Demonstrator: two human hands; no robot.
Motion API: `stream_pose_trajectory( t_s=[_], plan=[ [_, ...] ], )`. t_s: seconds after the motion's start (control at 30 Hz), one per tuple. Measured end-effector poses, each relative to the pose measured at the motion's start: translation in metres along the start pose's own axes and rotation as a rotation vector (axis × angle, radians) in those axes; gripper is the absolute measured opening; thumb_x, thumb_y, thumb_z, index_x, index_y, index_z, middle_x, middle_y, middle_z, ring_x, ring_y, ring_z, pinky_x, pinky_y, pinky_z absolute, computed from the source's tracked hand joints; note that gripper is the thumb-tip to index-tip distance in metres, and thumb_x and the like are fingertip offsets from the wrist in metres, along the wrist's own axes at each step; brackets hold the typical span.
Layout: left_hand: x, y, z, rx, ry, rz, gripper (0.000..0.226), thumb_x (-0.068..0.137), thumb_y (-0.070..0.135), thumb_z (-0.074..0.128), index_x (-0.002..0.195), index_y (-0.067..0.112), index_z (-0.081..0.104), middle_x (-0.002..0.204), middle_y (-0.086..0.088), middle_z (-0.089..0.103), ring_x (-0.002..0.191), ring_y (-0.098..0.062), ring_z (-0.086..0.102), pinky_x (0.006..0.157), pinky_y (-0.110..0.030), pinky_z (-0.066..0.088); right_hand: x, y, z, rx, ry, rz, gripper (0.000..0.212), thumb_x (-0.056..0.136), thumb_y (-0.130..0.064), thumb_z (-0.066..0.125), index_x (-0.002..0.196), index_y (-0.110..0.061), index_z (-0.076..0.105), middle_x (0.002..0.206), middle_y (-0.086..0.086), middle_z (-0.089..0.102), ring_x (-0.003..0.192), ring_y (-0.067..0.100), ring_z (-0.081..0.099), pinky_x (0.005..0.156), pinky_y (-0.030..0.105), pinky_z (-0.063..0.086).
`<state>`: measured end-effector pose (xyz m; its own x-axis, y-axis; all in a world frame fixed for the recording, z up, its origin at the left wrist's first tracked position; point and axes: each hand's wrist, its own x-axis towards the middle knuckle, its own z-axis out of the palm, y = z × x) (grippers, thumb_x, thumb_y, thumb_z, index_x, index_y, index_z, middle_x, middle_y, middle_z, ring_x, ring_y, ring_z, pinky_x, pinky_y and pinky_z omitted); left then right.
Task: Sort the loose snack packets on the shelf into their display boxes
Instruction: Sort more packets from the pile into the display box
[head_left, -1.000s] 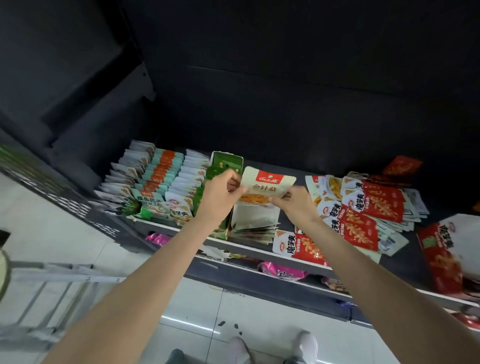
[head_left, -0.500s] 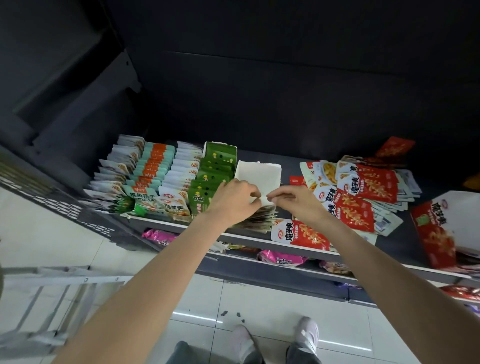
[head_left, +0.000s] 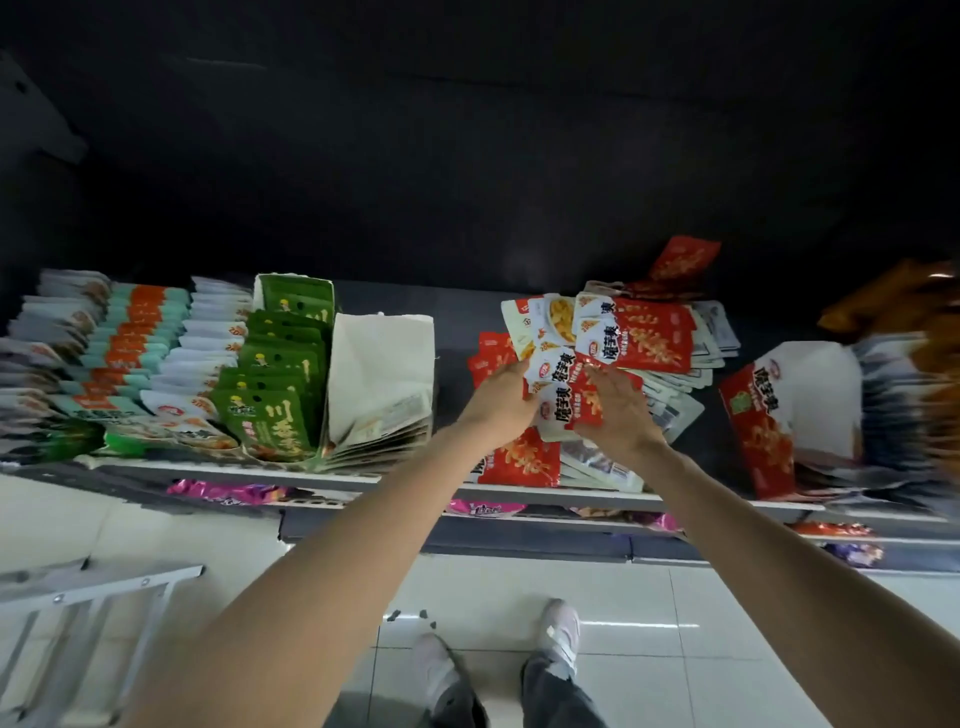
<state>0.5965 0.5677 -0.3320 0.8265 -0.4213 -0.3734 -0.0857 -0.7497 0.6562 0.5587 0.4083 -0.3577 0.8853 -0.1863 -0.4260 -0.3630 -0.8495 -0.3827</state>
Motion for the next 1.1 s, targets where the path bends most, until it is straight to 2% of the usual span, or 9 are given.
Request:
stream_pose_trajectory(
  t_s=[0.13,0.33,0.5,0.6,0.7,0.8,0.87,1.0,1.1],
  plan=[
    [0.021,0.001,0.02,0.064,-0.129,-0.099,0.051,0.097,0.018,0.045,0.143,0.006,0.029,0.15,-0.013,0.031,0.134,-0.028,0.037,0.109,-0.034,0.031,0.015,0.023,0.005,-0.189,-0.045,-0.041,0.089,0.082,-0.024,0.068,0.15,-0.022,0.01,0.156,0.006,0.011,0.143,0.028,0.015,0.117,0.044,0.021],
    [0.036,0.0,0.042,-0.191,0.034,-0.292,0.045,0.09,0.025,0.059,0.128,0.005,0.049,0.131,-0.01,0.054,0.114,-0.025,0.056,0.081,-0.026,0.045,0.026,0.024,-0.003,-0.309,0.011,-0.064,0.084,0.07,-0.031,0.078,0.138,-0.018,0.03,0.136,0.013,0.029,0.13,0.028,0.029,0.104,0.044,0.036],
    [0.039,0.018,0.033,-0.246,0.198,-0.234,0.028,0.09,0.018,0.059,0.114,0.003,0.061,0.121,-0.011,0.063,0.11,-0.023,0.058,0.085,-0.024,0.042,0.024,0.027,-0.017,-0.205,0.008,-0.096,0.089,0.062,-0.036,0.083,0.13,-0.012,0.03,0.127,0.009,0.034,0.123,0.025,0.035,0.104,0.042,0.039],
    [0.033,0.039,0.016,-0.24,0.259,-0.018,0.014,0.094,0.02,0.053,0.101,0.01,0.059,0.107,-0.008,0.066,0.092,-0.02,0.062,0.072,-0.024,0.042,0.009,0.024,-0.038,0.195,0.076,-0.12,0.071,0.077,-0.027,0.075,0.13,-0.011,0.031,0.102,0.002,0.052,0.092,0.015,0.054,0.08,0.025,0.044],
    [0.025,0.068,0.0,-0.222,0.303,0.168,0.009,0.094,0.023,0.053,0.094,0.014,0.054,0.09,-0.002,0.064,0.079,-0.022,0.065,0.068,-0.031,0.046,-0.005,0.024,-0.063,0.307,0.22,-0.177,0.033,0.091,-0.024,0.06,0.116,-0.006,0.049,0.066,-0.004,0.052,0.051,0.001,0.046,0.049,0.01,0.037],
    [0.022,0.097,-0.004,-0.262,0.32,0.275,0.016,0.09,0.021,0.059,0.099,0.007,0.06,0.094,0.0,0.066,0.086,-0.014,0.063,0.074,-0.022,0.047,-0.02,0.036,-0.087,0.425,0.375,-0.136,0.023,0.09,-0.026,0.059,0.093,-0.005,0.055,0.077,0.019,0.064,0.063,0.014,0.06,0.059,0.03,0.05],
    [0.02,0.115,0.002,-0.257,0.285,0.329,0.013,0.089,0.015,0.06,0.099,0.007,0.064,0.096,-0.001,0.069,0.088,-0.012,0.065,0.075,-0.02,0.05,-0.034,0.046,-0.104,0.473,0.421,-0.124,0.013,0.09,-0.023,0.059,0.095,-0.012,0.057,0.089,0.013,0.07,0.079,0.024,0.067,0.071,0.04,0.055],
    [0.014,0.156,0.024,-0.204,0.301,0.433,0.008,0.087,0.01,0.061,0.092,0.008,0.068,0.089,-0.003,0.071,0.079,-0.011,0.065,0.07,-0.02,0.048,-0.063,0.076,-0.138,0.456,0.559,-0.095,0.034,0.086,-0.014,0.063,0.12,-0.016,0.055,0.093,-0.007,0.063,0.086,0.012,0.062,0.065,0.009,0.044],
    [0.012,0.19,0.048,-0.207,0.285,0.463,0.009,0.086,0.015,0.064,0.089,0.007,0.067,0.087,-0.003,0.071,0.076,-0.011,0.064,0.066,-0.019,0.045,-0.081,0.1,-0.157,0.52,0.668,-0.126,0.073,0.085,-0.008,0.062,0.141,-0.04,0.027,0.106,-0.008,0.059,0.089,0.006,0.061,0.073,0.015,0.048]
  ],
)
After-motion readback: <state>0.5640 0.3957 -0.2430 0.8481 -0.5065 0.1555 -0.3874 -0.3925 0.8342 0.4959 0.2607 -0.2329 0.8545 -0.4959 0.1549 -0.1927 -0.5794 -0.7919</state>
